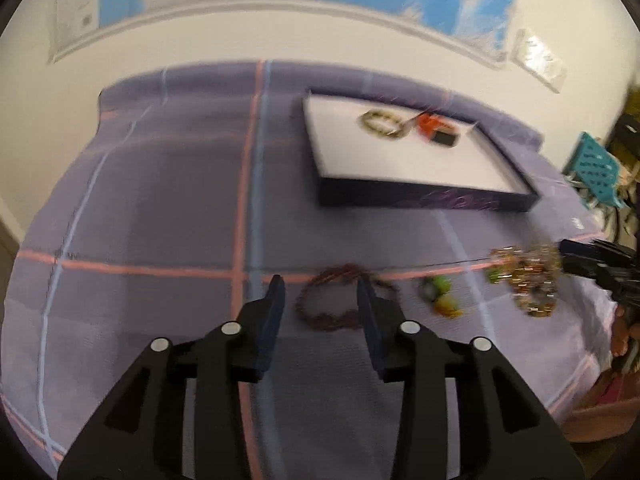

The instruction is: Organize jewelry

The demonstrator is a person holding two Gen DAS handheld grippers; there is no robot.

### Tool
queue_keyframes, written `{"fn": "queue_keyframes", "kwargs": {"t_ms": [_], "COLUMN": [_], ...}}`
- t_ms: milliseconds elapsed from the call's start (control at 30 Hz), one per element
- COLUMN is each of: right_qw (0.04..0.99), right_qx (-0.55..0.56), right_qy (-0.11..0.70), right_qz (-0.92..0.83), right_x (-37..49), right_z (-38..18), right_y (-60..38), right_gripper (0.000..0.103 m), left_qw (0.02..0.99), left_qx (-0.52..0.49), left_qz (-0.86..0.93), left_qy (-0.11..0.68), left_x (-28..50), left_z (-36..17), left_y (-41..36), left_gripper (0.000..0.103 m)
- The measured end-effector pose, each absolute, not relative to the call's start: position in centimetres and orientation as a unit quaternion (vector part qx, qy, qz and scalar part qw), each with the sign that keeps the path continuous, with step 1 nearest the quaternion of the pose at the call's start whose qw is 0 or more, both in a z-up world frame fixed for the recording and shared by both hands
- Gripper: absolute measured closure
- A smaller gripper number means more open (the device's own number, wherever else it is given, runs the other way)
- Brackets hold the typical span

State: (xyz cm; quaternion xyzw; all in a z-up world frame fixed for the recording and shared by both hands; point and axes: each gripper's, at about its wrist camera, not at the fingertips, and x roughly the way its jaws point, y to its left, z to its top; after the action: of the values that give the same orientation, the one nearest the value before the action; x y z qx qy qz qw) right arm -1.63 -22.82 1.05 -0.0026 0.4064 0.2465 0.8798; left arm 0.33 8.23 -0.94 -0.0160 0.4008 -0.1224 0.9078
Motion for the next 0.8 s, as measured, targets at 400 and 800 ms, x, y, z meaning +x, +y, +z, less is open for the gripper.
{"fn": "queue_keyframes", "kwargs": {"t_ms": [400, 800], "right_qw": [0.848, 0.866], "right_qx": [-0.057, -0.042], "right_qy": [0.435, 0.411], "right_qz": [0.297, 0.283], "right_x": [-2.5, -2.1], "right_z": [-1.0, 0.4], "right_y": [-19.1, -19.9], "right_gripper": [0.09, 0.075], "left_qw": [0.876, 0.863], "left_qx": [0.039, 0.049], "left_qz": [-0.249, -0.27], "left_qy": [0.412, 0.424], "left_x": [-1.4, -3.0], "left_z": [-2.3, -3.1], "left_y": [0.7, 1.2], "left_gripper": [0.059, 0.066]}}
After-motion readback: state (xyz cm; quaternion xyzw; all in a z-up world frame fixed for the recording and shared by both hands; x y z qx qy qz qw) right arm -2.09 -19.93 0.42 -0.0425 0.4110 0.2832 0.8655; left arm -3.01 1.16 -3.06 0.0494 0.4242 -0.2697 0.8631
